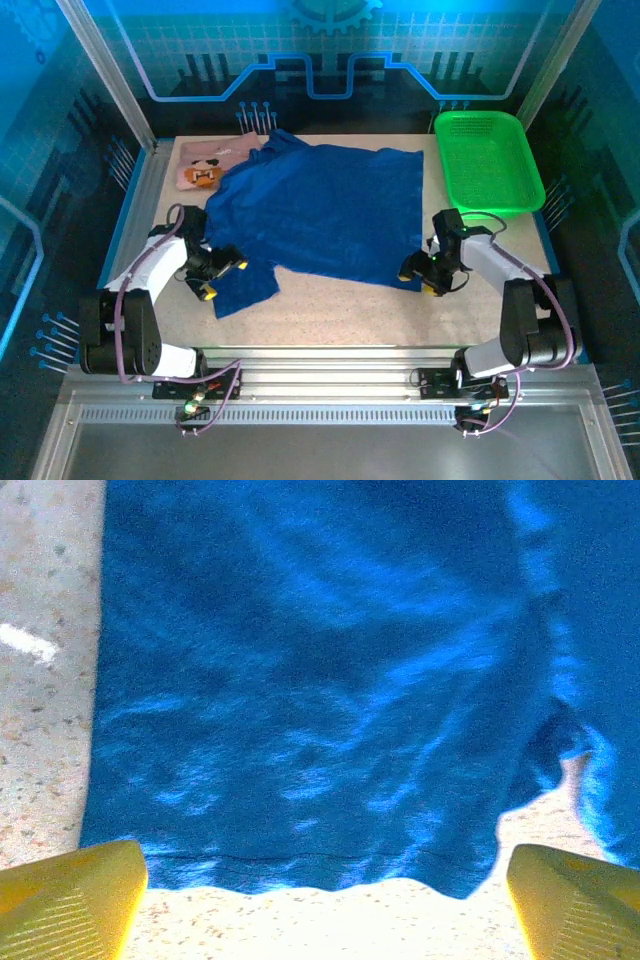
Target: Fold and stack the t-shirts
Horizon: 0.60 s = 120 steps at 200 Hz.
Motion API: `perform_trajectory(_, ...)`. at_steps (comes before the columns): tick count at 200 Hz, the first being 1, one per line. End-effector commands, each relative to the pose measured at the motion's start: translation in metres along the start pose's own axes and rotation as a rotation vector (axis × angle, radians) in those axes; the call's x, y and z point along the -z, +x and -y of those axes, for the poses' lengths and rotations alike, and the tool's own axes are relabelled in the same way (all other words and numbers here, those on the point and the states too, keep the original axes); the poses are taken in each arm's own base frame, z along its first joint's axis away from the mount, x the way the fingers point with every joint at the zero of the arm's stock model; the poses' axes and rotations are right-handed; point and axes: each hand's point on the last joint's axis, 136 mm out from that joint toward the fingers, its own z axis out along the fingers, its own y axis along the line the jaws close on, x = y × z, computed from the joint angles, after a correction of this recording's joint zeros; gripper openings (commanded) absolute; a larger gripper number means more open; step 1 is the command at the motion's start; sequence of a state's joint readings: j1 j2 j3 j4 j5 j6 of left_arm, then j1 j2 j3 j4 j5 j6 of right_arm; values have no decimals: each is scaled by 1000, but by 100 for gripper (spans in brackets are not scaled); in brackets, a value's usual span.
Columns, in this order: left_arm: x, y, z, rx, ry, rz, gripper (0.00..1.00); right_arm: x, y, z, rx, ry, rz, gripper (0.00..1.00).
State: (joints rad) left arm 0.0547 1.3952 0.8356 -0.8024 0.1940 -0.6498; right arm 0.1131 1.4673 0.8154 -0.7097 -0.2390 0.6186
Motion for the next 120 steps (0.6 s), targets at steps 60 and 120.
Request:
perform_trajectory(60, 3, -2, -21, 73, -36, 49, 92, -27, -19, 12, -29, 127, 26, 52)
perform_trajectory(120, 1, 12, -36, 81, -68, 21, 92, -27, -38, 18, -48, 220, 43, 18)
